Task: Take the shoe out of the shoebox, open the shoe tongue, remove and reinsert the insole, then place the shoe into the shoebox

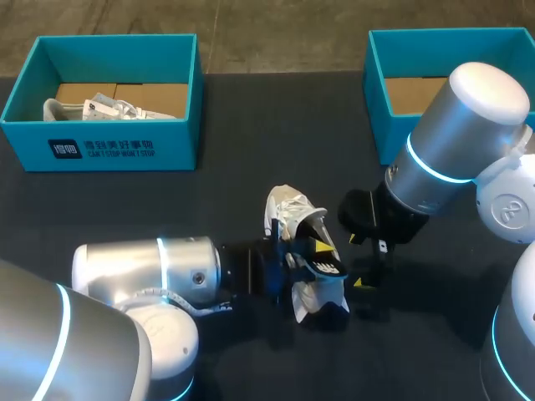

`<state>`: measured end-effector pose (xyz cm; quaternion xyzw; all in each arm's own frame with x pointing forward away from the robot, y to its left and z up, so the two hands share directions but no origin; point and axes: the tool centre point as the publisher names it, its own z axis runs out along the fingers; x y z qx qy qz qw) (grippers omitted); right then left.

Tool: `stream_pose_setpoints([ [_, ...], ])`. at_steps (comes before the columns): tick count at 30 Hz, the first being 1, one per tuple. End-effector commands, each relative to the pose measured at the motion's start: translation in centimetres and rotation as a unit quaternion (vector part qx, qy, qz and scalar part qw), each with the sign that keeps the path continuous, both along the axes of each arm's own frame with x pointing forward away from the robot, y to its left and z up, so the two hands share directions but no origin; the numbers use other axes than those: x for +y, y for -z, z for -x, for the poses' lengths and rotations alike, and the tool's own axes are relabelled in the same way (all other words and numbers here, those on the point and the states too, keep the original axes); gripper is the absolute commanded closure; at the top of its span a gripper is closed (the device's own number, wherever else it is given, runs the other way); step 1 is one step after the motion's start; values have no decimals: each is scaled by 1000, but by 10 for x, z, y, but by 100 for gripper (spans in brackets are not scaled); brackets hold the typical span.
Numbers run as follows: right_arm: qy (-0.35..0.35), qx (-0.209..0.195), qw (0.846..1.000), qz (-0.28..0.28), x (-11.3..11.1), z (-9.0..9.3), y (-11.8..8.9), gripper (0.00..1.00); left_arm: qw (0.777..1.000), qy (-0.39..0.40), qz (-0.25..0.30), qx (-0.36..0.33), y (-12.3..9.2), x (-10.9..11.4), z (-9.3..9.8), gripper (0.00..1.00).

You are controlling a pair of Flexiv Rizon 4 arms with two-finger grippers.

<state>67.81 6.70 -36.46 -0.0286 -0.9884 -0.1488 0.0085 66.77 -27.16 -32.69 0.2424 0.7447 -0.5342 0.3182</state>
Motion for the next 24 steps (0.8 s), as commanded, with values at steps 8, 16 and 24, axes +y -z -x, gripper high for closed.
stream_pose_setpoints([
  [8, 1, -1, 1000, 1, 0, 1, 1, 0, 1000, -13, -12, 3, -8, -1, 10, 82],
  [16, 1, -1, 1000, 1, 0, 1, 1, 0, 1000, -15, -16, 7, -1, -2, 6, 100],
  [24, 1, -1, 1000, 1, 0, 1, 1, 0, 999, -27, -29, -15, 13, -1, -10, 100],
])
